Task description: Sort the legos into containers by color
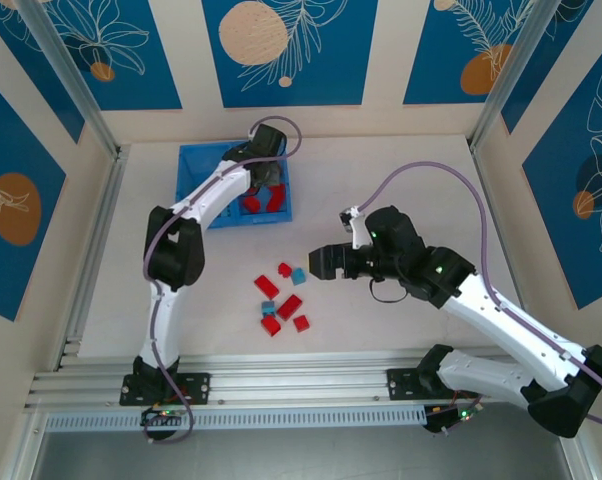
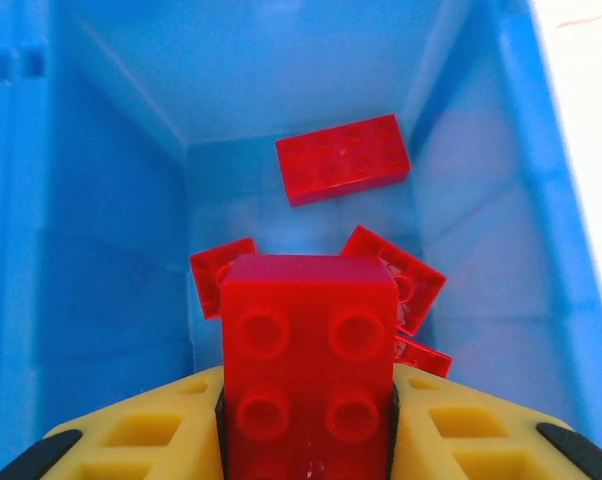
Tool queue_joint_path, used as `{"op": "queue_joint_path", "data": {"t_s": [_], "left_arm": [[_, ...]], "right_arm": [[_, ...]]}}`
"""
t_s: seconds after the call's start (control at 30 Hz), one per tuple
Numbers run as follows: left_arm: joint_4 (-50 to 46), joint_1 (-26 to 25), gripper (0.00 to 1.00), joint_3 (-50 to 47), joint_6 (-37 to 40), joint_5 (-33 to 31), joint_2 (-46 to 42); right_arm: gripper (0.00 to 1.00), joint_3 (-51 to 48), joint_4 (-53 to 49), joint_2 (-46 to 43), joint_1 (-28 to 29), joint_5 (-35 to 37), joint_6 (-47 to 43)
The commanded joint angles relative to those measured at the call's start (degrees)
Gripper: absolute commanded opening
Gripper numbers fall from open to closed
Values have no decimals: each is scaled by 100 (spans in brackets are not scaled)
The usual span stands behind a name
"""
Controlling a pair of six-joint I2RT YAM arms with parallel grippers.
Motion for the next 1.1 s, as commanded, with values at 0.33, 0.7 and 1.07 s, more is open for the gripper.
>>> {"op": "queue_joint_path", "data": {"t_s": [0.33, 0.7, 1.07], "left_arm": [[-85, 86, 53, -530, -239, 876, -1322], [1049, -654, 50, -4023, -3, 1773, -5016], [442, -715, 61, -5780, 1238, 2646, -7283]], "right_arm": [[88, -153, 18, -3, 37, 152, 192], [87, 14, 62, 1312, 230, 540, -120], [87, 737, 380, 3726, 371, 902, -843]]}}
